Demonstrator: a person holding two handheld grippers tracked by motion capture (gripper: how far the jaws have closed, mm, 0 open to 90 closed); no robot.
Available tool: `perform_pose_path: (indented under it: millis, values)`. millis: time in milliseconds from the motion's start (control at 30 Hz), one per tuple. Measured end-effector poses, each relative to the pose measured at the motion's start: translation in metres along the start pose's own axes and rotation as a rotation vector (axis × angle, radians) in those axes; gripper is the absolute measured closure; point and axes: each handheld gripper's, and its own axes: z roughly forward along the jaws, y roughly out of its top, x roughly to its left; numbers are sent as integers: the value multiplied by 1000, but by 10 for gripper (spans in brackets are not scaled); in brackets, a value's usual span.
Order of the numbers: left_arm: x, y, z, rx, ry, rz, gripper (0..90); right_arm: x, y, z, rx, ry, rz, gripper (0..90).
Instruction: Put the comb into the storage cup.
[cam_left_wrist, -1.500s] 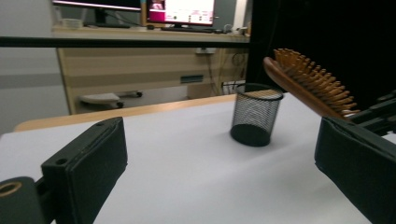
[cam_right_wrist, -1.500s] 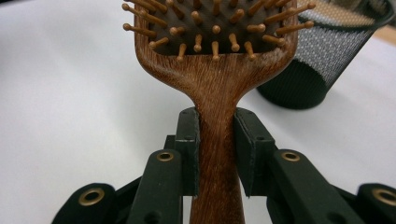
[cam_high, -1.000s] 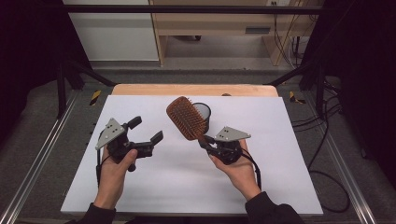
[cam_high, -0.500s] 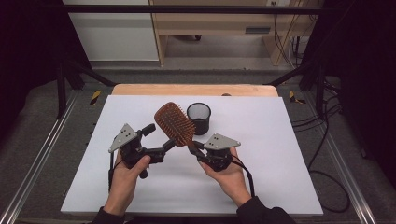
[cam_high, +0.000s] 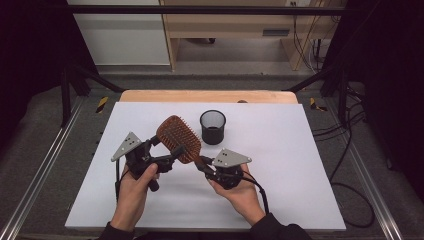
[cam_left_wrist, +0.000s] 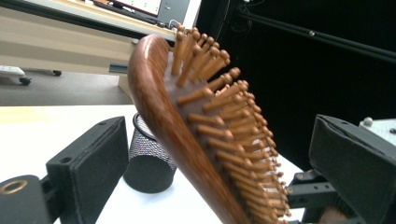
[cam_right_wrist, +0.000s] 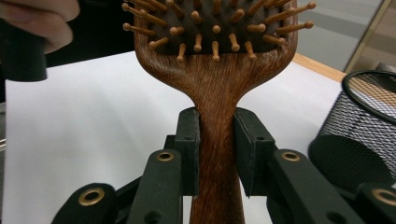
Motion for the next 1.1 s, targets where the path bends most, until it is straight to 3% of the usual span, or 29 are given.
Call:
perform_pose_path:
  millis: [200, 333, 567, 900, 1100]
  values:
    - [7, 3, -5, -35, -8, -84, 103, 8, 0, 5, 6, 12, -22, 726]
    - [10, 3, -8, -35, 3, -93, 146, 12, 1, 7, 7, 21, -34, 726]
    - [12, 3, -11, -52, -17, -153, 242, 15, 0, 8, 10, 19, -42, 726]
    - [10, 5, -13, -38, -1, -170, 325, 16, -1, 9, 7, 22, -39, 726]
    - [11, 6, -16, -27, -18, -195, 398, 18, -1, 10, 12, 24, -35, 727]
